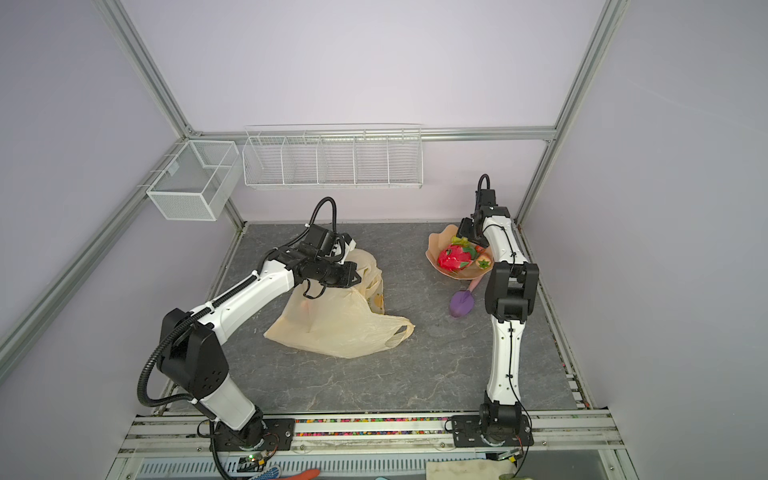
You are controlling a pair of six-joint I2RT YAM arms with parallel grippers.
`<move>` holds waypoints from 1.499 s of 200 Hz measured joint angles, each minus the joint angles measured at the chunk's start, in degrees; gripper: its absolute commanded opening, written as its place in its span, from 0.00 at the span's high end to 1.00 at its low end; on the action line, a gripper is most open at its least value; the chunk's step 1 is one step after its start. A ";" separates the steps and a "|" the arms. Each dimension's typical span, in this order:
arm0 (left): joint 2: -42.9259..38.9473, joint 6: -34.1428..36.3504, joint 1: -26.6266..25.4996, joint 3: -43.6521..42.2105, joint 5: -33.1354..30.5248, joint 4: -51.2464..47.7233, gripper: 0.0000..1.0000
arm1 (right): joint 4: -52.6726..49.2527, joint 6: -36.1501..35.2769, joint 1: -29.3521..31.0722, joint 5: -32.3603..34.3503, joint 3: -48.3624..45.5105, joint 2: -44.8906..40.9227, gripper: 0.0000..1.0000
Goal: Place the fruits into the plastic bag
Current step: 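Lower and close the right gripper on the green pear, then carry the green pear with the right gripper into the bag mouth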
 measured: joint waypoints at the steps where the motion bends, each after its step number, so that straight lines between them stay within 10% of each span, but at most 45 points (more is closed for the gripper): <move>1: 0.00 0.00 0.00 0.02 0.00 0.00 1.00 | -0.04 0.02 0.02 0.00 0.09 0.04 0.31; 300: 0.02 -0.02 0.00 0.15 -0.15 0.26 1.00 | -1.51 2.54 -0.09 -2.58 -0.74 -7.76 0.81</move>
